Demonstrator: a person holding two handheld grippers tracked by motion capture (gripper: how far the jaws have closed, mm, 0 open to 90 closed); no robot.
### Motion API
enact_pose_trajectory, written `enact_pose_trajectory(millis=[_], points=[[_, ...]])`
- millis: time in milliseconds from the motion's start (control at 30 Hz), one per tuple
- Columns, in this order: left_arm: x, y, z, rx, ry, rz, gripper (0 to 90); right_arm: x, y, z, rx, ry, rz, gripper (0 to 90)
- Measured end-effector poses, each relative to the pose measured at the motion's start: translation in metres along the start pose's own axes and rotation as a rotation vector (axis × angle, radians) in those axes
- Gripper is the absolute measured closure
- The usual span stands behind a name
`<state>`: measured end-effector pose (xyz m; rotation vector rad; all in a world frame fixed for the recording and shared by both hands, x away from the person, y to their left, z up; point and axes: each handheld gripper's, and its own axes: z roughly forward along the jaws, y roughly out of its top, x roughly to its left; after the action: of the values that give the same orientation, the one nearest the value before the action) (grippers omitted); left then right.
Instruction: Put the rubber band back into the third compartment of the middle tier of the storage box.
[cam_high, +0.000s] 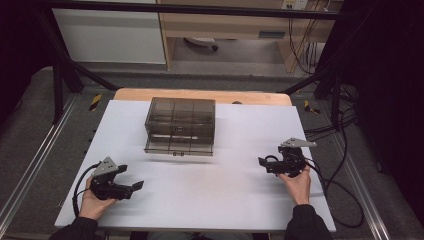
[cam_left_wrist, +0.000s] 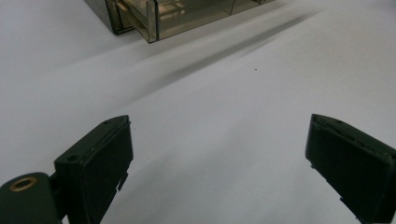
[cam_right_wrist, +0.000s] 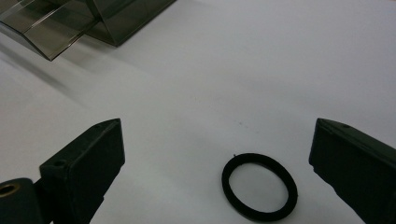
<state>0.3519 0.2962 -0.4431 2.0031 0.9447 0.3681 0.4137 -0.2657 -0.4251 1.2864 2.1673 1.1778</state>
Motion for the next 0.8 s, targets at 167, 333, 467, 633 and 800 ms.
enact_pose_trajectory(millis=[167,333,467,633,800], points=[[0.000,0.000,0.000,0.002,0.001,-0.002,7.3,-0.003,-0.002,0.003,0.000,-0.003,-0.002,8.7],[0.000,0.000,0.000,0.002,0.002,-0.002,7.4,-0.002,-0.006,0.006,0.032,-0.008,-0.005,14.4],[0.000,-0.001,0.000,0.002,0.002,-0.001,7.5,0.000,-0.007,0.009,0.035,0.003,-0.012,22.4],[0.000,-0.001,0.000,0.001,0.003,0.000,7.7,-0.002,-0.009,0.011,0.056,-0.003,-0.007,27.9],[0.000,-0.001,0.000,0.001,0.003,0.000,7.8,-0.007,-0.013,0.013,0.067,-0.015,0.022,33.3]])
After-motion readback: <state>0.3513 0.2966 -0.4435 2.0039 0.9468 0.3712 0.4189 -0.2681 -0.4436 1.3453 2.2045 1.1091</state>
